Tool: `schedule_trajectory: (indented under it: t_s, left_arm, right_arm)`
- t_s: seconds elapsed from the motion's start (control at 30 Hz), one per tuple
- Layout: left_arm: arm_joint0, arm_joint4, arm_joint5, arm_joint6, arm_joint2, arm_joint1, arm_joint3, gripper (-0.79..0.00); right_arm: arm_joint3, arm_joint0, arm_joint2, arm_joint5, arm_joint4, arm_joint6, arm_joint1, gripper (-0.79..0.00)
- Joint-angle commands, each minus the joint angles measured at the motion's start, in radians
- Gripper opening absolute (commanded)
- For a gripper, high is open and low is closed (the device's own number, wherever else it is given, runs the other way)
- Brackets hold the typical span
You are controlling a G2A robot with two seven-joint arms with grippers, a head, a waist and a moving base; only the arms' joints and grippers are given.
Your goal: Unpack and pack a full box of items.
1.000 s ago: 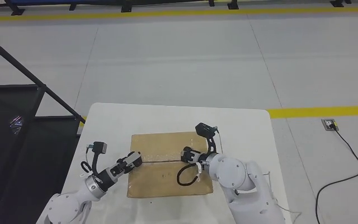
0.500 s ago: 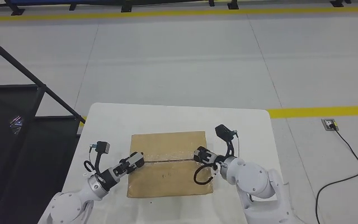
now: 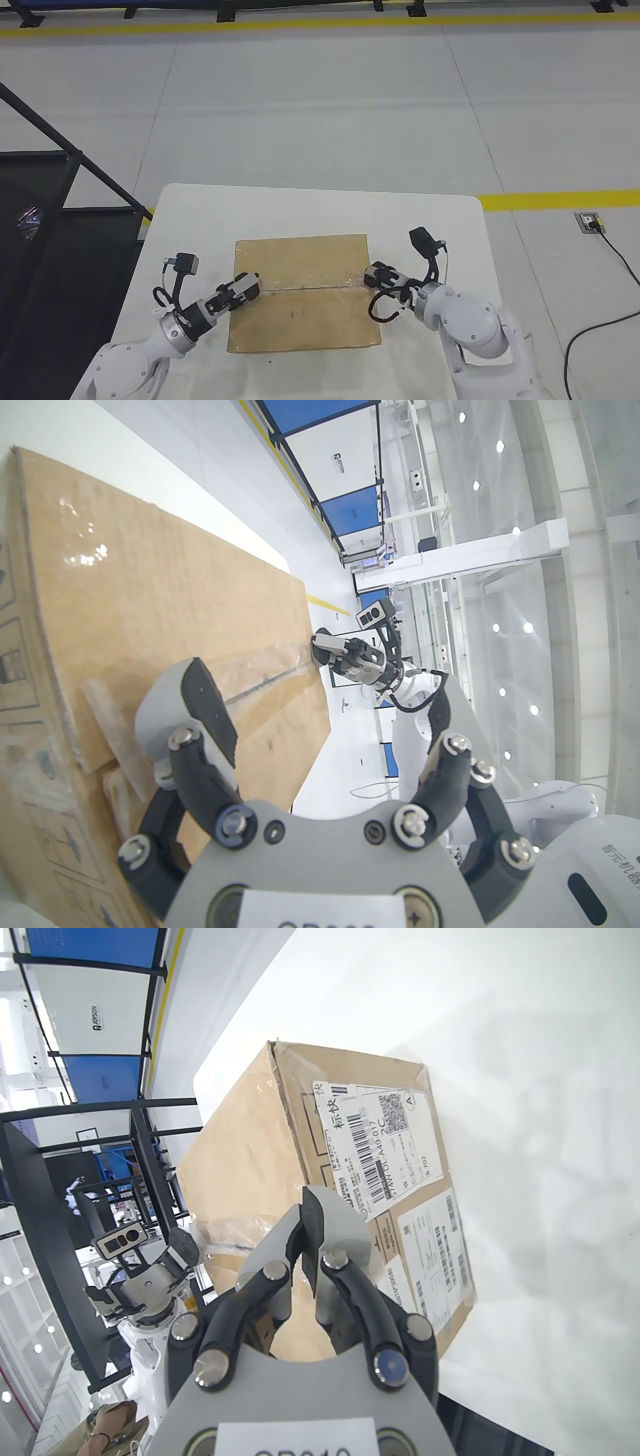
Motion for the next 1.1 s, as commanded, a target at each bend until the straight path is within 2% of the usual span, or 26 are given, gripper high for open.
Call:
schedule_trajectory:
  t_s: [0.0, 0.4, 0.63, 0.77, 0.87, 0.97, 1.0, 1.03, 1.07]
  left_arm:
    - [0.002, -0.001, 0.000, 0.001, -0.001, 0.000, 0.000, 0.000]
    - [0.018, -0.027, -0.013, 0.005, -0.015, 0.001, 0.005, 0.000]
    - [0.030, -0.039, -0.021, 0.015, -0.025, 0.001, 0.008, 0.000]
    - [0.050, -0.088, -0.048, 0.044, -0.059, 0.001, 0.002, 0.000]
    - [0.075, -0.139, -0.075, 0.060, -0.107, 0.002, -0.009, 0.000]
    - [0.105, -0.208, -0.106, 0.061, -0.159, 0.004, -0.014, 0.000]
    - [0.115, -0.225, -0.115, 0.065, -0.176, 0.005, -0.015, 0.000]
    - [0.125, -0.243, -0.122, 0.070, -0.192, 0.005, -0.016, 0.000]
    - [0.136, -0.261, -0.129, 0.072, -0.206, 0.005, -0.019, 0.000]
  right_arm:
    - [0.005, -0.004, 0.006, -0.004, 0.014, -0.001, 0.003, -0.785]
    - [-0.008, -0.069, 0.059, -0.054, 0.093, -0.022, 0.023, -0.785]
    - [0.036, -0.066, 0.048, -0.096, 0.130, -0.026, 0.031, -0.785]
    - [0.056, -0.064, 0.065, -0.118, 0.160, -0.049, 0.037, -0.785]
    - [0.034, -0.093, 0.110, -0.191, 0.229, -0.130, 0.039, -0.785]
    - [0.015, -0.144, 0.162, -0.325, 0.335, -0.212, 0.040, -0.785]
    - [0.016, -0.157, 0.177, -0.372, 0.371, -0.232, 0.041, -0.693]
    - [0.020, -0.168, 0.188, -0.419, 0.411, -0.251, 0.041, -0.446]
    - [0.026, -0.173, 0.193, -0.450, 0.434, -0.257, 0.041, 0.000]
